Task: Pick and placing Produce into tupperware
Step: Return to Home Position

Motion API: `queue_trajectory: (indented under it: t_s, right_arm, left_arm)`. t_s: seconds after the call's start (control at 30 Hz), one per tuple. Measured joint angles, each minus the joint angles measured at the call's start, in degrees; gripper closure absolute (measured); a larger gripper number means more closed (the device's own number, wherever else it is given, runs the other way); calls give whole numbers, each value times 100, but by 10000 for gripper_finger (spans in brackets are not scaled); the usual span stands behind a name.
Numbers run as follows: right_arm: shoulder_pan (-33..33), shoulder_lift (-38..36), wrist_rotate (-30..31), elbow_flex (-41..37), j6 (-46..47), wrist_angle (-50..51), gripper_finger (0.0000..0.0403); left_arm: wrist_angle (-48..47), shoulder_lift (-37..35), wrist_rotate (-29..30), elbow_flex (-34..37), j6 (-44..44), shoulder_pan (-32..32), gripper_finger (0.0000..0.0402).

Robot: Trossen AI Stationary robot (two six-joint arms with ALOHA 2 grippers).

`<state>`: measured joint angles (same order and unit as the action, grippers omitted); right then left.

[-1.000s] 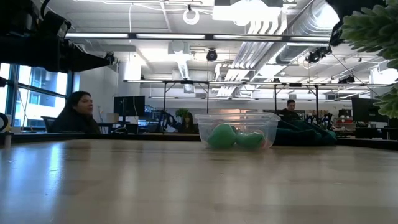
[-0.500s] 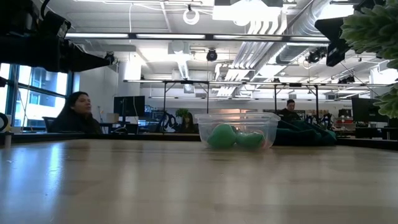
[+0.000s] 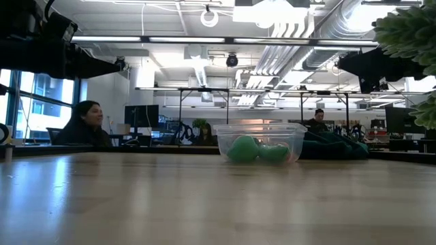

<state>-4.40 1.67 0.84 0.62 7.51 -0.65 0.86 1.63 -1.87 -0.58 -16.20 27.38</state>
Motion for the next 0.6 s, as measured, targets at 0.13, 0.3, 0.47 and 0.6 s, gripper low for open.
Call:
queue_trajectory:
  t_s: [0.13, 0.3, 0.47, 0.6]
  right_arm:
    - [2, 13, -24, 2, 0, 17, 403]
    - [1, 13, -24, 4, 0, 29, 403]
    - [2, 13, -24, 7, 0, 36, 403]
    - [2, 13, -24, 7, -2, 40, 403]
  left_arm:
    - [0, 0, 0, 0, 1, 0, 401]
    - [0, 0, 0, 0, 0, 0, 401]
    - [1, 0, 0, 1, -1, -1, 401]
    - [1, 0, 1, 0, 1, 0, 401]
